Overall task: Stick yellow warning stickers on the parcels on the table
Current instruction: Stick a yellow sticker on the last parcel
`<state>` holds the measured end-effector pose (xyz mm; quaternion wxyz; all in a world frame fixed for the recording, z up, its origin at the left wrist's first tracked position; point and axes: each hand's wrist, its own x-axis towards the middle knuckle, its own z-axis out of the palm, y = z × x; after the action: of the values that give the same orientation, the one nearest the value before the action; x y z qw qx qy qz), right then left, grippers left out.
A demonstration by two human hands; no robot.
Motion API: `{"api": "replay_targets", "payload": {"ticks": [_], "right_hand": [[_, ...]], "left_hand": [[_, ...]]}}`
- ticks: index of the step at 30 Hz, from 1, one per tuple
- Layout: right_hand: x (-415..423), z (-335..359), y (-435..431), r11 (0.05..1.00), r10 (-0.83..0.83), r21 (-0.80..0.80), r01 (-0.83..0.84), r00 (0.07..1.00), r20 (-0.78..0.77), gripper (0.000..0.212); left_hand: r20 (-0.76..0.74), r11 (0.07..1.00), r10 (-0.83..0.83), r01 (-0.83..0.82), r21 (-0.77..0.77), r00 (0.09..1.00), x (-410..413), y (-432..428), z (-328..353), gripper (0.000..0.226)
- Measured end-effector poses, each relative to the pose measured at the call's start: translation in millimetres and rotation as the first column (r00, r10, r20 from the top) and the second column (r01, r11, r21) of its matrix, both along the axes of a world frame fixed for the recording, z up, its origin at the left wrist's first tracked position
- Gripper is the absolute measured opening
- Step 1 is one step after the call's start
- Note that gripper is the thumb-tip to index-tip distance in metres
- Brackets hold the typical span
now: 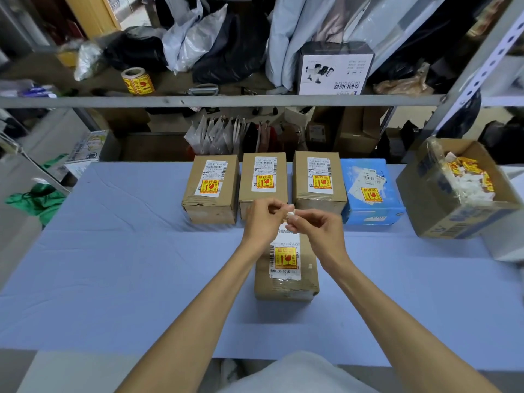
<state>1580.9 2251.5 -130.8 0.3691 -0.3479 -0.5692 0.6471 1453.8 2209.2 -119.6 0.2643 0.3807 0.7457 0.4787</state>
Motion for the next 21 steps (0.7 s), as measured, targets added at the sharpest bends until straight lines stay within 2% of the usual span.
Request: {"api": "replay_targets", "payload": {"ticks": [4,7,10,14,21], "right_hand": [[2,-1,6,0.99,-0.118,0.087,0.109,0.987,0.107,0.009],[4,1,10,0.978,-0.125,0.188,0.087,0.972,0.199,0.008],[4,2,7,0.954,-0.151,0.29,0.075,0.957,0.249,0.01],[5,4,3,0.889,-0.119,0.455,-0.051,0.933,0.339,0.013],[18,13,8,0.789,-0.069,0.572,-0.226,0.891,0.448,0.018]], "left_hand": [[0.155,0.995,-0.086,0.076,0.069,0.984,2,-6,0,0.011],[0.176,0.983,-0.175,0.161,0.094,0.969,0,-8,-3,0.013],[0.21,0.977,-0.196,0.172,0.127,0.958,1,-9,-3,0.015],[0.23,0.989,-0.125,0.101,0.111,0.965,-1,-7,-6,0.008],[0.188,0.981,-0.195,0.188,0.051,0.963,2,-3,-9,0.01]]}}
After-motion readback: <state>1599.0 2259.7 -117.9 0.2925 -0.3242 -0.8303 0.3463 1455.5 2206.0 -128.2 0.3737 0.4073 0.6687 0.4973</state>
